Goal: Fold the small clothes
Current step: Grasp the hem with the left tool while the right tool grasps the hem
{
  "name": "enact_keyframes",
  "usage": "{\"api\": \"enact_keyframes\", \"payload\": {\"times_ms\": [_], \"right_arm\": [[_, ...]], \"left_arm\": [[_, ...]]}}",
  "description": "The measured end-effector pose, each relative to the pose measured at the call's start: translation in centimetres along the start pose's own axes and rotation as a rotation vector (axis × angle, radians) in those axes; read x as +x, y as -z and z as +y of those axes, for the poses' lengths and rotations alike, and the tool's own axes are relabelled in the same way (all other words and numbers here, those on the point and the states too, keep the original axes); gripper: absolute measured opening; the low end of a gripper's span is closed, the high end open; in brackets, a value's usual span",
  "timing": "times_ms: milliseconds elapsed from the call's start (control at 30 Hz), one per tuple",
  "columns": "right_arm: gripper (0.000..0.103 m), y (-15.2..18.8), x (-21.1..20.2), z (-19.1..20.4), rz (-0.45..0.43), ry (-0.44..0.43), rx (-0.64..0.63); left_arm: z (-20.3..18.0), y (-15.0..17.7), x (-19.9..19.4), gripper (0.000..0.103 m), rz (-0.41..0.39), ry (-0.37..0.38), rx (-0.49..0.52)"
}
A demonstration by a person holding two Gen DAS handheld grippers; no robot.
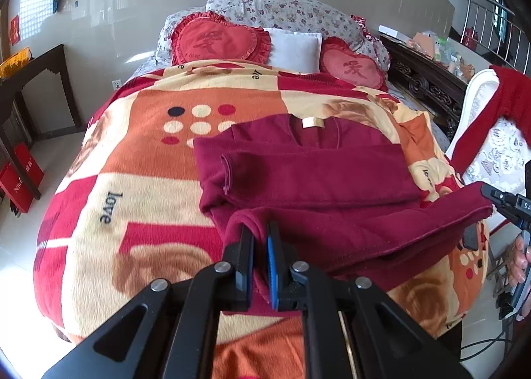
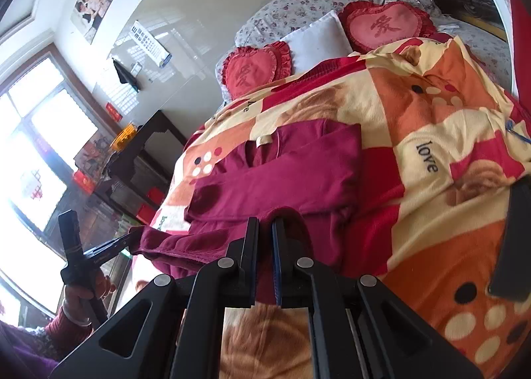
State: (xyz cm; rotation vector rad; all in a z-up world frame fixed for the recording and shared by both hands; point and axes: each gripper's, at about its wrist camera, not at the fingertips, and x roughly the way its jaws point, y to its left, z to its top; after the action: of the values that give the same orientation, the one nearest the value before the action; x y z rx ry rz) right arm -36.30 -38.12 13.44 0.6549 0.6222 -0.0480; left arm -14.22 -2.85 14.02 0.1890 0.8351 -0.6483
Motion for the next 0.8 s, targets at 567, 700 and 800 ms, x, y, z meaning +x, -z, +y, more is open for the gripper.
{"api": "enact_keyframes", "payload": {"times_ms": [567,700,800], "right_arm": [[0.0,-4.9,4.4,-1.5,-0.021,0.074,-0.009],[0.0,-6.8,6.6,-2.3,-0.026,0.101,0.003],[0.0,-7.8,8.2,-3.0,-0.024,0.12,0.025]], "left_arm": [[0.3,-5.3,5.5,0.007,0.004,-0.047,-0.007],[0.3,-7.2,7.9,0.007,0.01,-0.065,-0.01],[0.3,-8.6,9.6,0.007,0.013,-0.082,-0.007]]}}
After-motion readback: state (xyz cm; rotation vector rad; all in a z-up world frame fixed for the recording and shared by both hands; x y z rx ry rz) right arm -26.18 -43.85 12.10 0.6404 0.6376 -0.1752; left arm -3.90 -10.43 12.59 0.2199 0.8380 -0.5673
